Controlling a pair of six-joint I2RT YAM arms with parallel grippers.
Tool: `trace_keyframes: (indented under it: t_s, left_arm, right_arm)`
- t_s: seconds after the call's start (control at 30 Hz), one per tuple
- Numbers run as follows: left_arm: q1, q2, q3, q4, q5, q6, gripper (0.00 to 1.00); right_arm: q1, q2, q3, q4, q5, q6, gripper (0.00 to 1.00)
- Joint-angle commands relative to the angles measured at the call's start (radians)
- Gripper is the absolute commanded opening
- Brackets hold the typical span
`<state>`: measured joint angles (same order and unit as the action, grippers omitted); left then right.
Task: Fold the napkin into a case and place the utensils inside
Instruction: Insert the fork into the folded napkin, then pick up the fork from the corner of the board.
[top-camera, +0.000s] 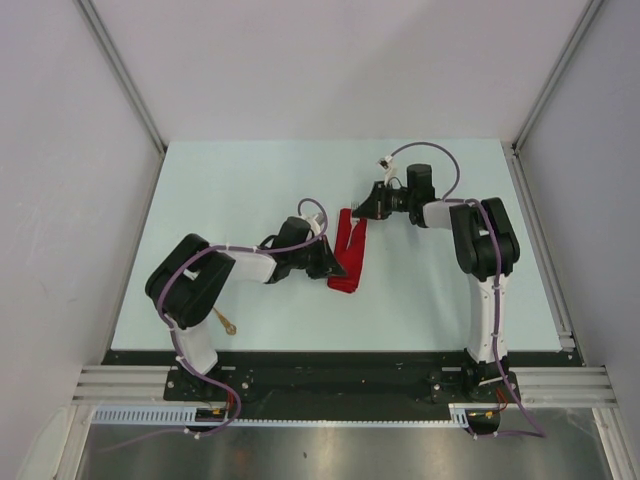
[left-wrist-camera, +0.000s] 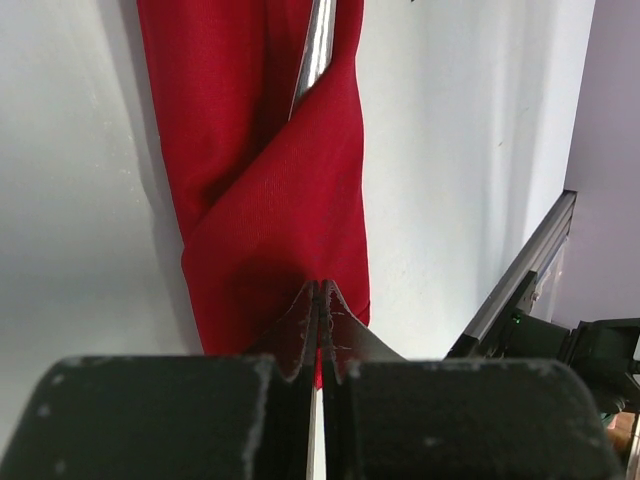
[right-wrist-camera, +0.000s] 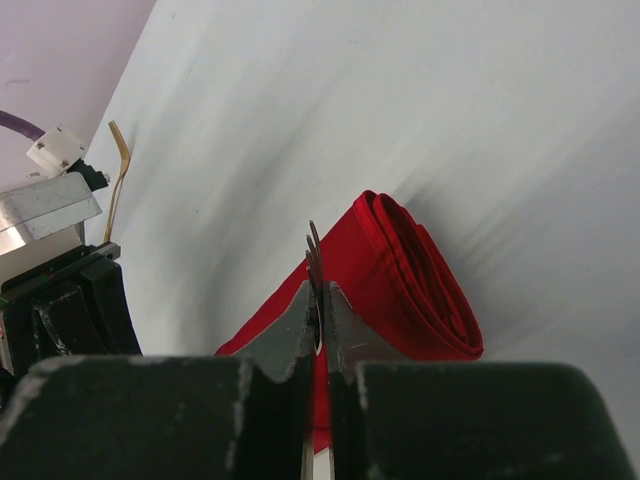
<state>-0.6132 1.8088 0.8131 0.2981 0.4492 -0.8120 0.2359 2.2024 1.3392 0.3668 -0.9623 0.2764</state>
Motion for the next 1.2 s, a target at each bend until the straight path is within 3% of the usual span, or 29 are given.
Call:
trace_keyframes:
  t_s: [0.0,0.4,0.47,0.63,0.73,0.83,0.87,1.0,1.07,1.17]
  left_arm:
    - [-0.003,-0.023,-0.003,0.035,0.000,-0.001,0.00]
    - [0.004,-0.117,0.029,0.003,0.017,0.000,0.05]
    - [0.012,-0.146,0.034,-0.020,0.011,0.005,0.10]
    - [0.073,-0.244,0.025,-0.077,0.011,0.005,0.31]
    - [0.139,-0.357,-0.009,-0.181,-0.021,0.036,0.42]
    - [0.216,-0.526,-0.054,-0.393,-0.151,0.094,0.72]
    - [0.265,-0.622,-0.069,-0.507,-0.190,0.102,0.77]
    - [0.401,-0.831,-0.130,-0.817,-0.482,0.114,0.83]
    - [0.488,-0.899,-0.140,-0.967,-0.535,0.114,0.85]
    - [0.520,-0.922,-0.121,-1.100,-0.595,0.067,0.87]
  right_arm:
    - [0.011,-0.044,0.000,-0.034,-0.053,-0.006,0.06]
    - [0.051,-0.038,-0.032,-0.060,-0.061,0.000,0.15]
    - [0.052,-0.041,-0.043,-0.058,-0.053,0.004,0.16]
    - [0.049,-0.070,-0.045,-0.045,-0.012,0.015,0.35]
    - [0.049,-0.076,0.004,-0.112,0.049,-0.016,0.47]
    - [0.051,-0.087,0.063,-0.172,0.075,-0.039,0.55]
    - [0.051,-0.093,0.075,-0.189,0.085,-0.046,0.56]
    - [0.052,-0.121,0.152,-0.308,0.152,-0.083,0.68]
    - [0.054,-0.129,0.208,-0.414,0.194,-0.109,0.71]
    - [0.054,-0.135,0.262,-0.529,0.234,-0.180,0.74]
